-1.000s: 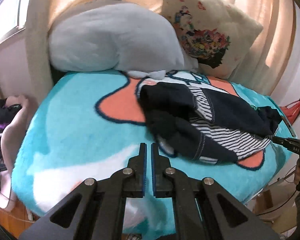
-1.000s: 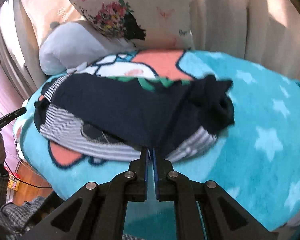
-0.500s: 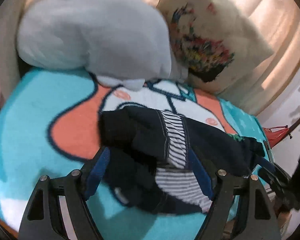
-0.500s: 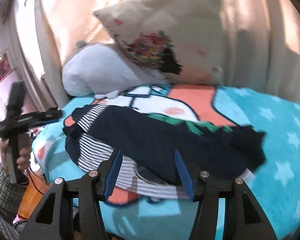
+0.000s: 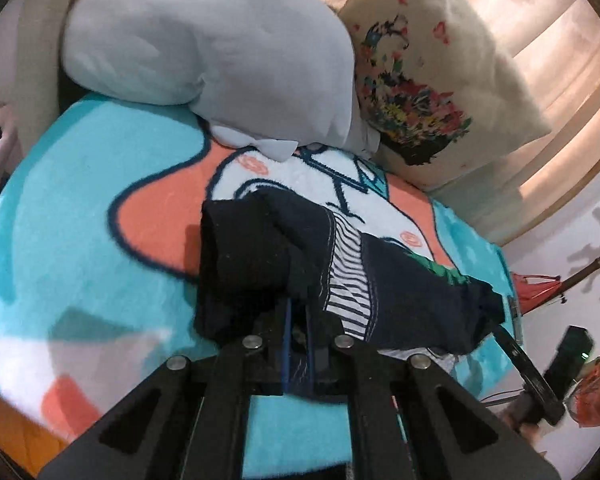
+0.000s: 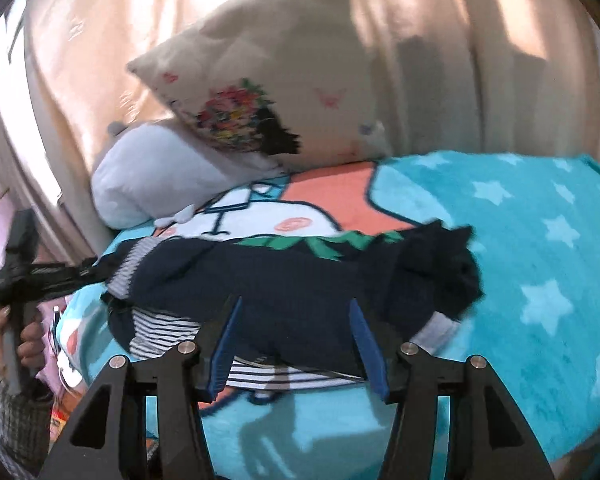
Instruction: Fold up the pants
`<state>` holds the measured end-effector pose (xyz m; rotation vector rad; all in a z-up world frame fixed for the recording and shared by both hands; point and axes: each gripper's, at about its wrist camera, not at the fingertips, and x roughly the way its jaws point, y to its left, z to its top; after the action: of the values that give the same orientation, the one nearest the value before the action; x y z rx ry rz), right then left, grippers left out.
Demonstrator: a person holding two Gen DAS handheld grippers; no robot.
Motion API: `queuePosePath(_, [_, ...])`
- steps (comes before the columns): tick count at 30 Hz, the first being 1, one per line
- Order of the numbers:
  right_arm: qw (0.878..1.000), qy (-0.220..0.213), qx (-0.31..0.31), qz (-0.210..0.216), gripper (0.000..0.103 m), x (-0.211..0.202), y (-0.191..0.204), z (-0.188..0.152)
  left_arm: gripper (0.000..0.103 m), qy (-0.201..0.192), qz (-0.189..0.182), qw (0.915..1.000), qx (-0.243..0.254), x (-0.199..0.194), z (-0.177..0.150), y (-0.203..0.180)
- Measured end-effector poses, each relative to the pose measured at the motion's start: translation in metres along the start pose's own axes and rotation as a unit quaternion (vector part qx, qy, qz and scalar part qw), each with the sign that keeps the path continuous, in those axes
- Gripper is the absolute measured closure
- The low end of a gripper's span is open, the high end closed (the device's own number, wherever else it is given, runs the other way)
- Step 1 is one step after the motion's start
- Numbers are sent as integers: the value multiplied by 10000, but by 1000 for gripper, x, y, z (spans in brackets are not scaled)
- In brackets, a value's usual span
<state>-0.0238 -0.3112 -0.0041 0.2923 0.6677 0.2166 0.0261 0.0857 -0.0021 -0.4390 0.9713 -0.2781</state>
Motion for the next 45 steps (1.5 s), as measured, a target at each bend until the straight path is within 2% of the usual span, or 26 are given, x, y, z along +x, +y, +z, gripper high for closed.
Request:
queuePosePath(2, [9998, -38, 192, -45, 45, -3, -12, -1, 97, 106, 133, 9998, -55, 1, -4, 7])
queuePosePath(5, [9988, -62, 483, -65, 45, -6, -30, -3, 97, 420, 440, 9981, -132, 23, -12, 18])
queuePosePath(7, [9976, -69, 681, -23, 45, -6, -38, -3, 97, 578, 461, 9970, -229, 36, -19, 25])
queuePosePath(10, [9962, -95, 847, 157, 44, -2, -42, 1, 97, 424, 602, 9972, -98, 36, -24, 21])
queuePosePath(13, [9957, 92, 848, 359, 45, 19, -38, 5, 96, 355, 723, 9967, 34, 35, -27, 17])
queuePosePath(15, [9963, 147, 830, 168, 45, 30, -42, 4, 95, 341, 747, 9966, 105, 34, -29, 18])
queuePosePath(17, [9951, 198, 865, -444, 48, 41, -53, 2, 95, 344, 753, 9964, 159, 34, -30, 17])
queuePosePath(18, [9939, 234, 977, -461, 53, 43, -57, 1, 95, 346, 737, 9965, 202, 32, -30, 17])
queuePosePath(19, [9931, 203, 1071, -439, 53, 42, -59, 1, 95, 348, 705, 9966, 232, 30, -31, 17])
queuePosePath(21, [9924, 101, 1128, -482, 51, 34, -57, 1, 88, 344, 605, 9972, 286, 23, -33, 20])
queuePosePath(23, [9927, -20, 967, -714, 51, 20, -50, 2, 81, 253, 551, 9974, 396, 12, -35, 23])
queuePosePath(25, [9925, -126, 901, -816, 47, 6, -49, 4, 79, 81, 564, 9971, 503, -5, -37, 25])
queuePosePath(28, [9873, -523, 787, -1274, 44, -23, -44, 10, 69, -205, 480, 9960, 727, -26, -36, 14])
queuePosePath(30, [9877, -679, 791, -1168, 43, -33, -41, 15, 48, -418, 389, 9943, 905, -33, -31, -2])
queuePosePath(32, [9915, -726, 779, -742, 40, -31, -34, 23, 43, -500, 410, 9923, 1055, -27, -27, -19])
queuePosePath(35, [9957, -512, 648, -411, 39, -10, -21, 25, 42, -465, 574, 9894, 1253, 1, -20, -39])
queuePosePath(37, [9973, -338, 540, -351, 39, 7, -15, 23, 42, -350, 819, 9871, 1328, 22, -17, -41])
queuePosePath(38, [9976, -225, 508, -405, 39, 17, -14, 20, 42, -262, 1071, 9846, 1354, 37, -15, -40])
queuePosePath(40, [9971, -38, 534, -542, 39, 32, -17, 13, 42, -99, 1317, 9822, 1335, 54, -16, -33])
queuePosePath(43, [9943, 247, 702, -760, 39, 52, -30, 2, 41, -202, 1426, 9787, 1460, 61, -23, -28])
queuePosePath(45, [9945, 241, 807, -630, 39, 52, -39, -3, 38, -188, 1517, 9734, 1707, 62, -29, -32])
